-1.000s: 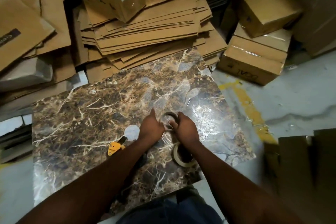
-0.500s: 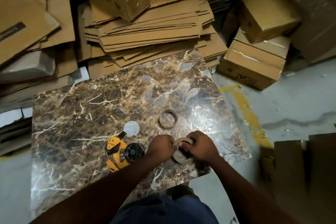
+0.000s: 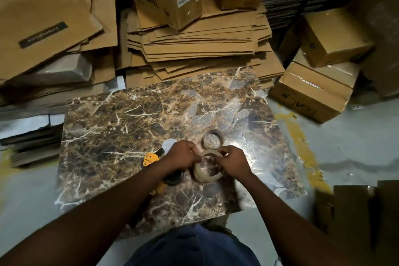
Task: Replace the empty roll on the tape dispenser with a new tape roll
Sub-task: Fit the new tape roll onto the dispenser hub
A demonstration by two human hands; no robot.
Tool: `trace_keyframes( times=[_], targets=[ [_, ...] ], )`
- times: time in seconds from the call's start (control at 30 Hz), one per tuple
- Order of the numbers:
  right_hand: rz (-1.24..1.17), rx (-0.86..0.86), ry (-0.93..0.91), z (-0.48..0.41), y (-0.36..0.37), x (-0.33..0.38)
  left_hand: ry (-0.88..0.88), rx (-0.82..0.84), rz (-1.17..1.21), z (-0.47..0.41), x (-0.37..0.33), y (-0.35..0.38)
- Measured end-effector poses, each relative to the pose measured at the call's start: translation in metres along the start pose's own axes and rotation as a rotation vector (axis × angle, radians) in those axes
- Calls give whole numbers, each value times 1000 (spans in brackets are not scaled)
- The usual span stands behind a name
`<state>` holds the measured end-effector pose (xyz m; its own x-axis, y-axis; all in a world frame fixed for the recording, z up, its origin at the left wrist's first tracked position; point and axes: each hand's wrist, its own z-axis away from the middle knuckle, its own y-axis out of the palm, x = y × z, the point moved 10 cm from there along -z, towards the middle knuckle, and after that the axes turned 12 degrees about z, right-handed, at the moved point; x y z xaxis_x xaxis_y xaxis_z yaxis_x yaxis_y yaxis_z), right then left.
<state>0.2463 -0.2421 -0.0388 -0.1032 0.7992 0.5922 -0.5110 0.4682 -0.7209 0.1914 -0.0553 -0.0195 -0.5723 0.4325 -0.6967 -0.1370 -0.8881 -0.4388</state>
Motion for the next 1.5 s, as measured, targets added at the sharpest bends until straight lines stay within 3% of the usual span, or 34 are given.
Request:
trace_keyframes(
  times=[0.4, 0.77, 0.97, 1.2, 1.33, 1.5],
  targets=[
    [-83, 136, -101, -16, 64, 91, -151, -192, 201, 50, 76, -89],
    [-53, 162, -189, -9, 100, 110, -173, -105, 196, 64, 110, -75],
    [-85, 178, -85, -9, 107, 96, -208, -68, 298, 59, 130, -63],
    [-306, 326, 85, 0, 121, 80, -353, 14, 682, 69, 144, -45],
    [-511, 490, 193, 10, 130, 72, -378, 19, 726, 69, 155, -45],
    [-499, 508, 236, 11, 127, 68, -368, 11, 741, 67, 152, -44]
  ],
)
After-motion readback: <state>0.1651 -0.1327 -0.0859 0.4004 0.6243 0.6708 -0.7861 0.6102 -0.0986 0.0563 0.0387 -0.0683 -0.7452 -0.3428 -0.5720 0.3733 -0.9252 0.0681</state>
